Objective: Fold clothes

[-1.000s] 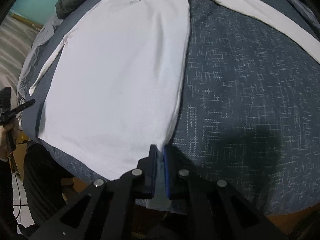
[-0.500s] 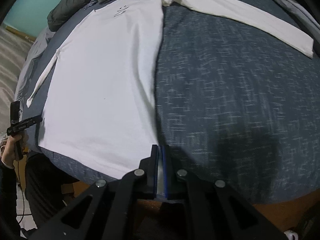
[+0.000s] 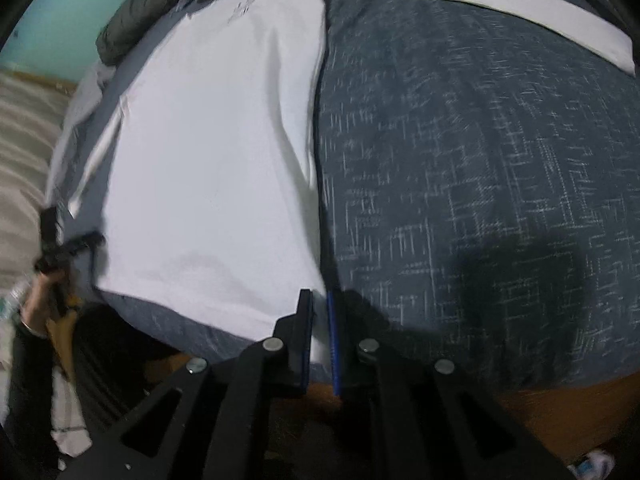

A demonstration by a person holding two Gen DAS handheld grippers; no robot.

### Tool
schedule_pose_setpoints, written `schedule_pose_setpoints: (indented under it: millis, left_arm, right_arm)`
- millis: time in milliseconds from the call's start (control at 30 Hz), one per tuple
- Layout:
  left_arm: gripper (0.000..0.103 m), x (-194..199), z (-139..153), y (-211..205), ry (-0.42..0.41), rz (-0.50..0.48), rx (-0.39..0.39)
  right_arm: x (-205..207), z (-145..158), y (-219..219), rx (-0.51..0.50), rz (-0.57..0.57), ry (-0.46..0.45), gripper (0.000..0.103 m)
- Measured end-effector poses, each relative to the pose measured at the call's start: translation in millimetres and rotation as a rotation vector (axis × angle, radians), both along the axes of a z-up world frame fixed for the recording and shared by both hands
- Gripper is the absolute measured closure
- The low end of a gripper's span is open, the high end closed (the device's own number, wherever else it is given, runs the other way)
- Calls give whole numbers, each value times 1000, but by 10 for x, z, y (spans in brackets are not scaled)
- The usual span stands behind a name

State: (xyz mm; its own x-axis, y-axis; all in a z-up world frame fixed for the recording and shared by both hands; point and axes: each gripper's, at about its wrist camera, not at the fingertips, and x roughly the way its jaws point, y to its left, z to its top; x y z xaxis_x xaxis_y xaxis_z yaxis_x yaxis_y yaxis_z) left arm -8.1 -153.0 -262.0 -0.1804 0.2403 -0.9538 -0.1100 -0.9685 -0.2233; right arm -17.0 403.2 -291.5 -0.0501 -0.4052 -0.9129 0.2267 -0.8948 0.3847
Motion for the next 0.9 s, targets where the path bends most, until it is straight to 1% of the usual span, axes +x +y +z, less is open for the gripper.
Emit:
schedule_pose_setpoints:
  millis: [33, 67, 167, 233, 367, 433, 533, 567, 600, 633, 667, 733, 800, 833, 900]
  left_arm:
    - [18, 8, -1, 4, 0, -3, -3]
    - [18, 15, -1, 8, -1, -7, -6]
    - [18, 33, 0, -1, -3, -7, -4]
    - [18, 45, 0, -12, -4, -4, 1]
    - [18, 85, 7, -25, -3, -6, 4]
    - [18, 101, 9, -30, -4, -8, 4]
    - [18, 119, 2, -29, -10, -10, -2]
    - [18, 122, -3, -25, -13, -11, -6]
    - [18, 125, -3, -21, -15, -12, -9]
    - [16, 131, 0, -18, -17, -11, -8]
    - [14, 138, 2, -15, -18, -11, -5]
    - [13, 155, -1, -6, -20, -14, -9]
    - [13, 173, -9, 1, -21, -18, -18]
    - [12, 180, -11, 1, -22, -18, -15]
    - [8, 193, -14, -1, -24, -18, -8]
  right_arm:
    - [21, 7, -23, 6, 13, 3, 100]
    - [45, 22, -39, 10, 29, 7, 100]
    - [93, 64, -43, 66, 60, 21, 101]
    - [81, 93, -12, 55, 54, 20, 101]
    - [15, 123, 61, 39, 31, -32, 97]
    - [-43, 188, 80, 50, 23, -25, 97]
    - [-189, 351, 100, 6, -17, 10, 95]
    - [-260, 388, 83, -2, -29, 25, 90]
    - [-334, 413, 67, -7, -39, 39, 78]
    - [-408, 418, 53, -10, -50, 48, 73]
    - [-483, 407, 39, -12, -62, 52, 72]
    - [-631, 373, 1, -23, -81, 57, 72]
    - [-715, 279, -192, -21, -92, 69, 72]
    - [-772, 243, -204, -14, -91, 68, 72]
    - [-870, 162, -200, 2, -86, 56, 73]
